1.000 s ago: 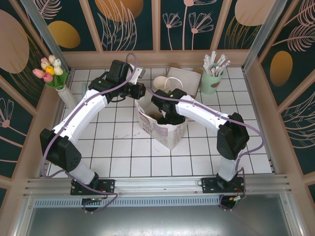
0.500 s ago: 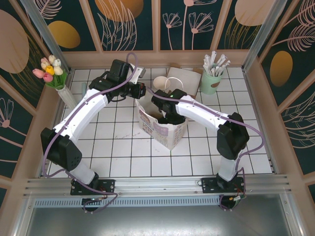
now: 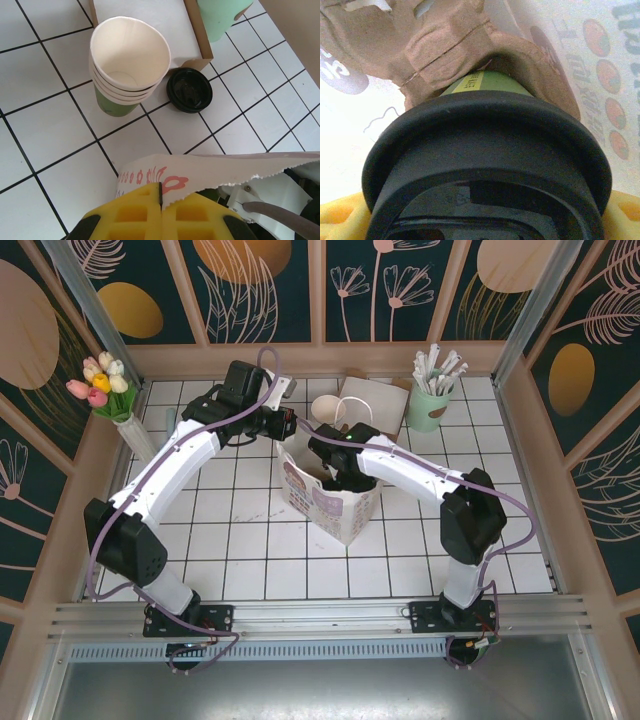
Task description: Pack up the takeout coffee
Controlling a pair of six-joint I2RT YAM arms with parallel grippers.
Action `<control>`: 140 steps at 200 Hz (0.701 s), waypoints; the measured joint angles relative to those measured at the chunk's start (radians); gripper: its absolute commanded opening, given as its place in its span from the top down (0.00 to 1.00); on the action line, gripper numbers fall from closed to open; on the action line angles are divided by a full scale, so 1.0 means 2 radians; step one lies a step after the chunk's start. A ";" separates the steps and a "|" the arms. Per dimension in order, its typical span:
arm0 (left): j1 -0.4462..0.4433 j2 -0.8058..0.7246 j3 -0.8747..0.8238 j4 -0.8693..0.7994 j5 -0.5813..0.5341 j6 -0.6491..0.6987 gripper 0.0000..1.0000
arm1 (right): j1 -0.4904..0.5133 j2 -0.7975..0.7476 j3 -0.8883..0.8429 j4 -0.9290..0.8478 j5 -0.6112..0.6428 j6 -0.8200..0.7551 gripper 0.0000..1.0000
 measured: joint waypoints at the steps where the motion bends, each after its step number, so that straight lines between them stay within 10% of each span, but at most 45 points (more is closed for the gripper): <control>1: 0.000 0.000 0.000 0.000 0.000 0.000 1.00 | 0.000 0.000 0.000 0.000 0.000 0.000 0.46; 140: 0.001 0.013 0.007 0.006 0.036 0.004 1.00 | 0.000 -0.001 -0.010 0.010 0.000 0.000 0.46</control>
